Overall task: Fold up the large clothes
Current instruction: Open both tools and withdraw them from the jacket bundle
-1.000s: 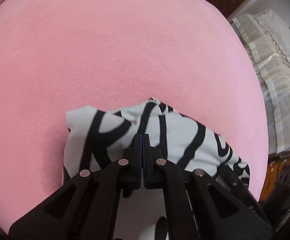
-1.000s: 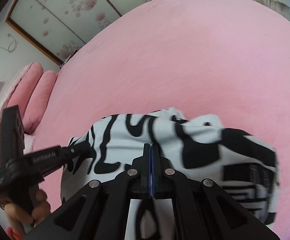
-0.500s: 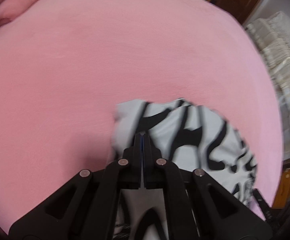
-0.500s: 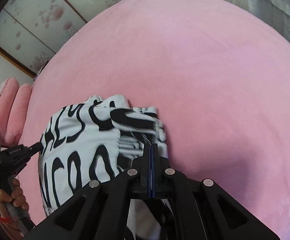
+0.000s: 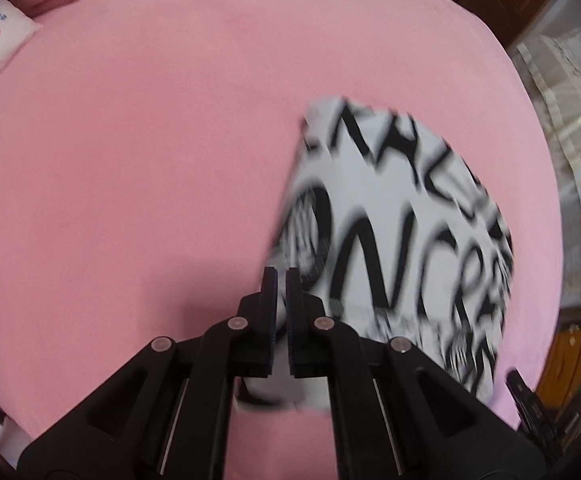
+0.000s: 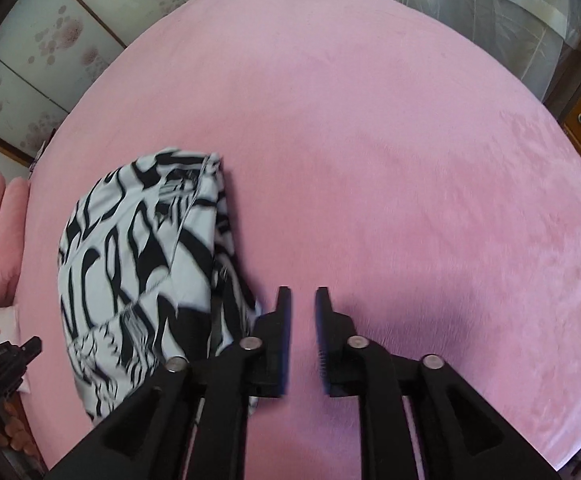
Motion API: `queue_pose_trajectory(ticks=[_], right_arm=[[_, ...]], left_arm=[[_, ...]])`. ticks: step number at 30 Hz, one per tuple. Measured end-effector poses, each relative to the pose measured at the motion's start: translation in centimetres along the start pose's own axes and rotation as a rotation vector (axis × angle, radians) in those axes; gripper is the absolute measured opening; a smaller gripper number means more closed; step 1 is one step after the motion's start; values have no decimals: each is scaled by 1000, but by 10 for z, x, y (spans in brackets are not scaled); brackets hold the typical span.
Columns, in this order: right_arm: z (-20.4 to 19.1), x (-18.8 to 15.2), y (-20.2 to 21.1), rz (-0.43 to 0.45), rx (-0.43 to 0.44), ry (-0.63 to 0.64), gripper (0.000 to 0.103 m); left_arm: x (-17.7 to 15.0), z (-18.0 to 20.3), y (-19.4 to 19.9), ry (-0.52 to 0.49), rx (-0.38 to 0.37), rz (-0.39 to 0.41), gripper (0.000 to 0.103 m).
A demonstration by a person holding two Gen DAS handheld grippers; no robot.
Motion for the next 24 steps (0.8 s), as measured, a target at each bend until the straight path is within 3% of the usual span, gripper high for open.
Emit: queue_pose_trajectory(ticks=[4,6,9,10,11,13,19,24], right_arm=[[-27,-40,20,-2,52,46,43],[-42,-52,26,-12,61,90,61],[-55,-66,42,-40,92,159,68],[-61,-69,44,-53,101,174,69],[-68,-73,46,-68,113,195,70],[-83,-77,52,-75,122,239,71],[-102,-92,74,-52,75,419,75],[-113,-99,87,-24,57,496,97]], left_arm=[[-42,21,9,-49,24,-32,2],[-74,33,21,-82,36,-60,3],[-107,45,33,-125,32,-106,9],[-114,49,36,-128,22,-114,20],[-119,54,40,-135,19,-117,41],[-123,59,51,-161,30,-85,64],[-127,66,68,-225,38,-81,65],[-130,67,77,-247,30,-79,66]])
Point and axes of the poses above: each gripper's, at about its wrist camera, not at the fingertips, and y roughly against the way its jaws point, z to its right, x to its top, the point moved 7 cm from there along -y, roughly the way its jaws point, and after that the axes turned 7 degrees about -x, right-handed, at the moved point
